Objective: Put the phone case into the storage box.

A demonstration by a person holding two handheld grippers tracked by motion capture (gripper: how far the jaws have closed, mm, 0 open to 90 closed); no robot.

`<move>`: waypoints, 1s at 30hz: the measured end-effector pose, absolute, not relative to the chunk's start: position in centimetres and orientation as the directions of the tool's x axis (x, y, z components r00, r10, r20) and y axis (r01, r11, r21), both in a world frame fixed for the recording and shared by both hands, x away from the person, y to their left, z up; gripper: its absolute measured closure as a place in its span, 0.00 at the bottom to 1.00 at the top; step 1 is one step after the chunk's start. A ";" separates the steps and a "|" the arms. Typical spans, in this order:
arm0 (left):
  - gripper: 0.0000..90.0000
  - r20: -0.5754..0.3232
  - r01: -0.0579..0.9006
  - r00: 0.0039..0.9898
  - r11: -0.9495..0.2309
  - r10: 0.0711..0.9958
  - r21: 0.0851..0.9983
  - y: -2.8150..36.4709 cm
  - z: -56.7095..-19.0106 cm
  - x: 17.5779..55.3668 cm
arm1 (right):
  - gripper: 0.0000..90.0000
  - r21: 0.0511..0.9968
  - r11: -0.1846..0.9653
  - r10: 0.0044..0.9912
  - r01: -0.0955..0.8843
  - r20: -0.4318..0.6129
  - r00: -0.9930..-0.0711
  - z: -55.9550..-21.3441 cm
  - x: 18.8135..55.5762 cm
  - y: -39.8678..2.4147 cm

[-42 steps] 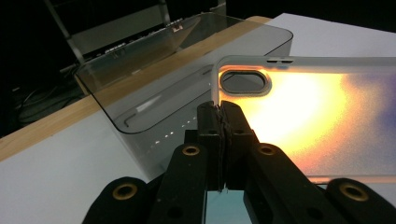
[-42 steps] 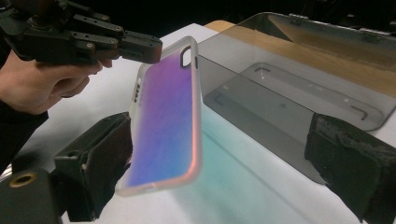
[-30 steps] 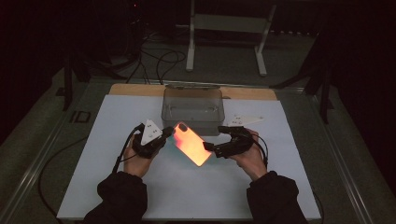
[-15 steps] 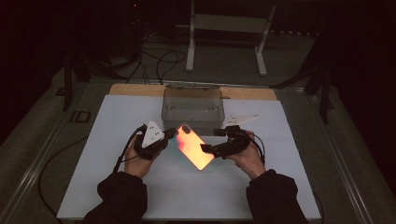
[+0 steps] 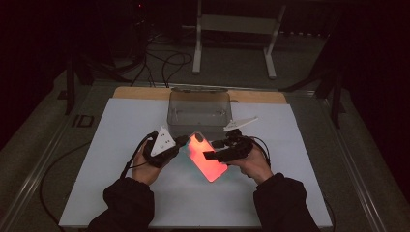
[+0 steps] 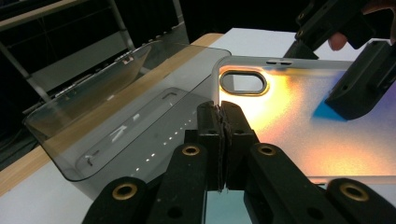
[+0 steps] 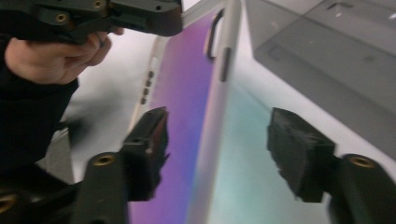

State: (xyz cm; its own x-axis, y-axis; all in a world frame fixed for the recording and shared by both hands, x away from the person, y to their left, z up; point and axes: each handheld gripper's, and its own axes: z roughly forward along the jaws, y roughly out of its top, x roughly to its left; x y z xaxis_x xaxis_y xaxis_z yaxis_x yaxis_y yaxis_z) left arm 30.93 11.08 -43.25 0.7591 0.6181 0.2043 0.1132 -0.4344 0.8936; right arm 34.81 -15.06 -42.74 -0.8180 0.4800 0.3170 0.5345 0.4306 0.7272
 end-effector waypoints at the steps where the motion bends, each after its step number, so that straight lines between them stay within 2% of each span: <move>1: 0.99 0.205 0.112 0.759 -0.435 0.617 0.894 11.0 -43.3 30.9 | 0.46 0.727 0.431 0.480 0.534 0.317 -0.818 -42.7 34.8 -15.1; 2: 0.99 0.206 0.107 0.763 -0.434 0.613 0.894 11.0 -43.3 30.9 | 0.54 0.718 0.438 0.470 0.541 0.330 -0.819 -42.8 34.8 -14.9; 5: 0.98 0.210 0.102 0.768 -0.439 0.605 0.893 10.9 -43.3 30.9 | 0.62 0.705 0.451 0.446 0.548 0.354 -0.822 -42.8 34.9 -14.7; 6: 0.98 0.210 0.102 0.768 -0.439 0.605 0.893 10.9 -43.3 30.9 | 0.62 0.705 0.451 0.446 0.548 0.354 -0.822 -42.8 34.9 -14.7; 7: 0.98 0.215 0.097 0.770 -0.444 0.600 0.891 10.7 -43.4 30.9 | 0.68 0.697 0.461 0.429 0.550 0.367 -0.825 -42.8 34.9 -14.5; 9: 0.98 0.223 0.093 0.768 -0.449 0.601 0.889 10.7 -43.4 30.8 | 0.69 0.694 0.462 0.426 0.552 0.372 -0.824 -42.9 34.9 -14.4; 17: 0.98 0.240 0.083 0.765 -0.461 0.597 0.883 10.4 -43.6 31.0 | 0.84 0.670 0.453 0.392 0.588 0.442 -0.806 -42.9 34.9 -14.5; 20: 0.98 0.247 0.077 0.765 -0.465 0.594 0.882 10.1 -43.6 31.0 | 0.87 0.655 0.467 0.385 0.594 0.454 -0.803 -43.0 34.8 -14.3; 30: 0.99 0.281 0.047 0.773 -0.495 0.568 0.868 9.8 -43.6 30.8 | 0.88 0.644 0.479 0.406 0.597 0.441 -0.801 -42.8 34.7 -14.4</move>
State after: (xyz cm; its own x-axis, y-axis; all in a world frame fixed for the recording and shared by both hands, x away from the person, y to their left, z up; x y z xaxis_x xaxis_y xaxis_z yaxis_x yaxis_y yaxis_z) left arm 30.79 9.76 -43.61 0.7734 0.5680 0.2815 0.0475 -0.4947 0.8678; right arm 34.73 -14.40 -42.78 -0.8008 0.4057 0.4405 0.5968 0.4792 0.6436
